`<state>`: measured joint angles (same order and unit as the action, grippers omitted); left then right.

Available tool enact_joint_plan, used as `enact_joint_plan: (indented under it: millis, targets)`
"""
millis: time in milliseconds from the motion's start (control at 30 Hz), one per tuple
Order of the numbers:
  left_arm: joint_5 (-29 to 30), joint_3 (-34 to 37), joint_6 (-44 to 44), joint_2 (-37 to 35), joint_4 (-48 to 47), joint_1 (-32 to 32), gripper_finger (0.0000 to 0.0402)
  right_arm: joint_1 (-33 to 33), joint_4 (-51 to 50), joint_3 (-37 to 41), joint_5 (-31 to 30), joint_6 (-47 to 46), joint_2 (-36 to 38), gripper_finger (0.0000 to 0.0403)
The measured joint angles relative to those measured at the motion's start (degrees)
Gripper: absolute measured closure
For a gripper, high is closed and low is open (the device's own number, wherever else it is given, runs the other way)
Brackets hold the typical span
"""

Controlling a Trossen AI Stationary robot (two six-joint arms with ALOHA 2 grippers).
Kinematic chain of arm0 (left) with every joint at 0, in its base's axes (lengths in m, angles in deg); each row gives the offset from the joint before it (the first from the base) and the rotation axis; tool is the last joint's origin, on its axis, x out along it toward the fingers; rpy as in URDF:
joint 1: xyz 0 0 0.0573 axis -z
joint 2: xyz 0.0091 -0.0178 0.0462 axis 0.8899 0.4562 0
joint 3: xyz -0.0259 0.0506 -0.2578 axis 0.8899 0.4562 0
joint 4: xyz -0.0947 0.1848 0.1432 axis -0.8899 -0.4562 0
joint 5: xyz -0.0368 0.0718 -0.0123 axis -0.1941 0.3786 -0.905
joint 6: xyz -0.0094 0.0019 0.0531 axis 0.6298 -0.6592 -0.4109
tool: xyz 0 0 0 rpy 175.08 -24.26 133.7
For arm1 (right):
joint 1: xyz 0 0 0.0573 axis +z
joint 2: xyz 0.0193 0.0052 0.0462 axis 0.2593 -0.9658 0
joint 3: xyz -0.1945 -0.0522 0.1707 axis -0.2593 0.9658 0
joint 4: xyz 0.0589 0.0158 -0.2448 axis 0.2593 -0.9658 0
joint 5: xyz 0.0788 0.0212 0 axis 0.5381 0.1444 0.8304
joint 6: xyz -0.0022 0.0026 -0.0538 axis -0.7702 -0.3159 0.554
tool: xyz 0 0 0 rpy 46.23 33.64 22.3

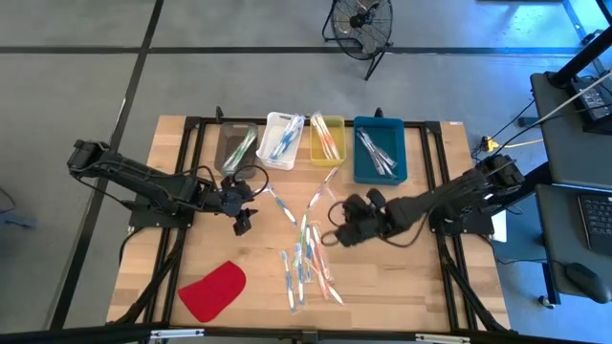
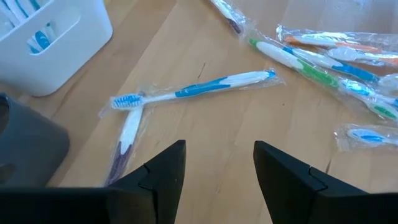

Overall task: Pick & Place Toothbrushes
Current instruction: Put the orange toothbrush into the yellow bin

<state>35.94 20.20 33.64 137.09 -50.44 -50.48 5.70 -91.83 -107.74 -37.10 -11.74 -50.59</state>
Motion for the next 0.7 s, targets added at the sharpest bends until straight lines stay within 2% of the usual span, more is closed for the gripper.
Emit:
enact_joint_plan:
  millis: [167, 500, 700]
  targets:
    - [-1.07, 0.00, -1.25, 0.00, -0.03, 0.01, 0.0217, -6.33, 2.73, 0.00, 0.50, 5.51, 0.02, 0.0380]
    - [-1.09, 0.00, -1.36, 0.00, -0.03, 0.01, 0.0217, -18.41, 13.83, 0.00, 7.95, 20.11, 0.02, 0.0378]
    - [-1.09, 0.00, -1.36, 0.00, 0.00, 0.02, 0.0217, -24.31, 19.11, 0.00, 9.69, 26.93, 0.02, 0.0378]
